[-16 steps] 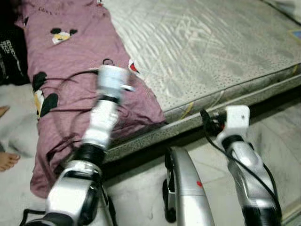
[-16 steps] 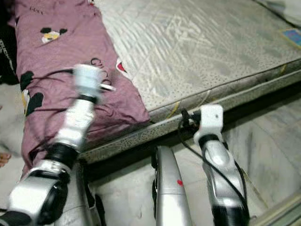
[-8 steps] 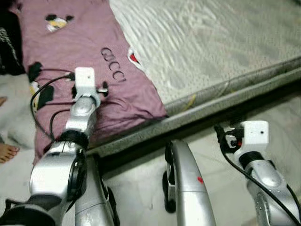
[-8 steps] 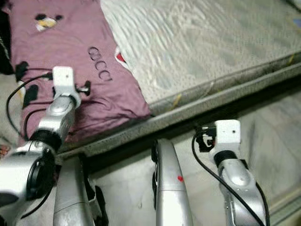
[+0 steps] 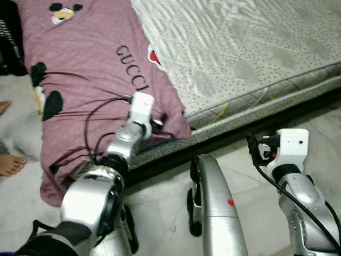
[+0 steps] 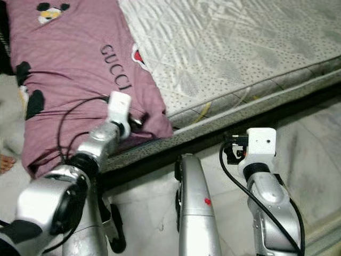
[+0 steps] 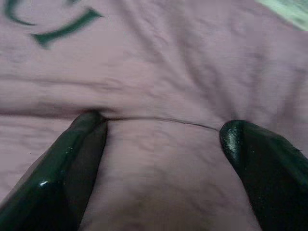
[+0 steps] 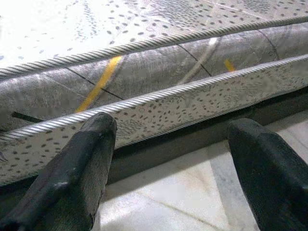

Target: Clean up the room

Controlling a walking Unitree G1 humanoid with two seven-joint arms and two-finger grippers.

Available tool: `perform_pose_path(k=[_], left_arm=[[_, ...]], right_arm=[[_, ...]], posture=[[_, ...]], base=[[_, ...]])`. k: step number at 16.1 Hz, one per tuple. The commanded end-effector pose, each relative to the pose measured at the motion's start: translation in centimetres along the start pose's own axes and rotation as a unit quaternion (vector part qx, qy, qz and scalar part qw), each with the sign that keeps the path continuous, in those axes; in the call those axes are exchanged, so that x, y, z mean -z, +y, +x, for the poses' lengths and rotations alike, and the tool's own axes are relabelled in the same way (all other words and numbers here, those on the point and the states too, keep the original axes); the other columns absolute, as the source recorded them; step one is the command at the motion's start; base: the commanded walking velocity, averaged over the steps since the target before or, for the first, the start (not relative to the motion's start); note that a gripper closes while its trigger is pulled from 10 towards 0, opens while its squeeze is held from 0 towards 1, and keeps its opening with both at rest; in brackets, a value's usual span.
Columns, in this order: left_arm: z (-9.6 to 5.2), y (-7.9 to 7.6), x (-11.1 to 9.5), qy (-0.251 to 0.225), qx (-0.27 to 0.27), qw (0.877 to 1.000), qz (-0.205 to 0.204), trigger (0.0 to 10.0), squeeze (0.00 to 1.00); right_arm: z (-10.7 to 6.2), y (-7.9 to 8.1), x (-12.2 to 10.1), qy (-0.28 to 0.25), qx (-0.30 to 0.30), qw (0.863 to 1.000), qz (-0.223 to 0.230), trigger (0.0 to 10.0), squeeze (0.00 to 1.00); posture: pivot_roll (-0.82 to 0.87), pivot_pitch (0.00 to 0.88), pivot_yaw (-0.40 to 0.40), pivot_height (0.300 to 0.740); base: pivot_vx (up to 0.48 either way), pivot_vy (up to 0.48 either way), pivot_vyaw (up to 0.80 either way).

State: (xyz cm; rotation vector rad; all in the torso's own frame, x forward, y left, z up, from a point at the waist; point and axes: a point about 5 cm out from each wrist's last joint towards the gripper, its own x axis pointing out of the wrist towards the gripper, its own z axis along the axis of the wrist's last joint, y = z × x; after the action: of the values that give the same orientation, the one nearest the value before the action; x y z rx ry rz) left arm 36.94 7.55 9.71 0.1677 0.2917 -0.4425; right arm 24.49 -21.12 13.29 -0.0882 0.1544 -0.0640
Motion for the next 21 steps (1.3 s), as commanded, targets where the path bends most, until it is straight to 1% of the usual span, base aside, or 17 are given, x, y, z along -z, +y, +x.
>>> perform_pose_path(k=[1,3,4,5,6,7,8,10,11,12,13,14,15,17,19,20,21], left_arm=[[-0.4,-4.1,4.1,0.077,0.092,0.992,0.031,10.0,0.0],[-0.4,-3.7,3.9,0.071,0.078,0.993,0.049,10.0,0.0],[-0.1,-2.2,2.1,0.03,0.034,0.997,0.054,10.0,0.0],[0.0,-1.1,0.8,0.0,0.007,0.999,0.048,10.0,0.0],[0.0,0.7,-1.3,-0.046,-0.033,0.998,0.04,10.0,0.0],[-0.2,1.5,-2.2,-0.068,-0.05,0.996,0.038,10.0,0.0],[-0.9,4.2,-4.6,-0.128,-0.109,0.985,0.029,10.0,0.0],[-2.0,6.4,-6.1,-0.175,-0.156,0.972,0.024,10.0,0.0],[-3.0,8.0,-6.4,-0.202,-0.19,0.961,0.015,10.0,0.0],[-4.1,9.3,-6.2,-0.223,-0.218,0.95,0.013,10.0,0.0],[-5.6,10.3,-5.3,-0.236,-0.249,0.939,0.006,10.0,0.0],[-6.7,10.6,-4.6,-0.247,-0.257,0.934,0.01,10.0,0.0],[-7.9,10.7,-3.9,-0.253,-0.273,0.928,0.002,10.0,0.0],[-9.4,10.9,-2.7,-0.262,-0.298,0.918,-0.02,10.0,0.0],[-11.6,10.1,-0.5,-0.267,-0.321,0.908,-0.039,10.0,0.0],[-12.5,9.7,0.6,-0.261,-0.339,0.903,-0.041,10.0,0.0],[-12.9,9.5,1.0,-0.256,-0.347,0.901,-0.042,10.0,0.0]], right_arm=[[0.5,1.0,0.1,-0.006,-0.006,1.0,0.009,10.0,0.0],[1.1,1.5,-0.1,-0.013,-0.007,1.0,0.016,10.0,0.0],[1.5,2.0,-0.3,-0.02,-0.006,1.0,0.023,10.0,0.0],[1.8,2.2,-0.4,-0.023,-0.007,0.999,0.026,10.0,0.0],[2.5,2.7,-0.7,-0.031,-0.01,0.999,0.03,10.0,0.0],[2.7,2.8,-0.9,-0.036,-0.012,0.999,0.033,10.0,0.0],[3.8,3.3,-1.5,-0.051,-0.021,0.998,0.043,10.0,0.0],[4.9,4.0,-1.9,-0.06,-0.033,0.996,0.052,10.0,0.0],[5.8,4.9,-2.2,-0.067,-0.046,0.995,0.057,10.0,0.0],[6.5,5.7,-2.5,-0.072,-0.058,0.994,0.062,10.0,0.0],[7.1,6.5,-2.9,-0.079,-0.068,0.992,0.066,10.0,0.0],[7.6,7.1,-3.2,-0.086,-0.075,0.991,0.069,10.0,0.0],[7.8,7.5,-3.5,-0.093,-0.08,0.99,0.073,10.0,0.0],[8.5,8.0,-3.9,-0.1,-0.086,0.988,0.08,10.0,0.0],[9.0,8.5,-4.1,-0.115,-0.087,0.986,0.077,10.0,0.0],[9.1,8.9,-4.3,-0.12,-0.093,0.985,0.085,10.0,0.0],[9.2,9.0,-4.3,-0.123,-0.097,0.984,0.09,10.0,0.0]], posture=[[-0.31,0.259,0.037,0.508],[-0.29,0.239,0.049,0.508],[-0.28,0.225,0.053,0.508],[-0.27,0.203,0.056,0.508],[-0.25,0.184,0.056,0.508],[-0.25,0.174,0.055,0.508],[-0.22,0.148,0.046,0.508],[-0.2,0.115,0.034,0.508],[-0.17,0.083,0.025,0.508],[-0.15,0.064,0.021,0.508],[-0.12,0.026,0.017,0.508],[-0.11,0.006,0.015,0.508],[-0.1,0.0,0.013,0.508],[-0.07,0.0,0.007,0.508],[-0.05,0.0,0.002,0.508],[-0.05,0.0,0.002,0.508],[-0.05,0.0,0.0,0.508]], base=[[0.0,0.0,0.0],[0.0,0.0,0.0],[0.0,0.0,0.0],[0.0,0.0,0.0],[0.0,0.0,0.0],[0.0,0.0,0.0],[0.0,0.0,0.0],[0.0,0.0,0.0],[0.0,0.0,0.0],[0.0,0.0,0.0],[0.0,0.0,0.0],[0.0,0.0,0.0],[0.0,0.0,0.0],[0.0,0.0,0.0],[0.0,0.0,0.0],[0.0,0.0,0.0],[0.0,0.0,0.0]])
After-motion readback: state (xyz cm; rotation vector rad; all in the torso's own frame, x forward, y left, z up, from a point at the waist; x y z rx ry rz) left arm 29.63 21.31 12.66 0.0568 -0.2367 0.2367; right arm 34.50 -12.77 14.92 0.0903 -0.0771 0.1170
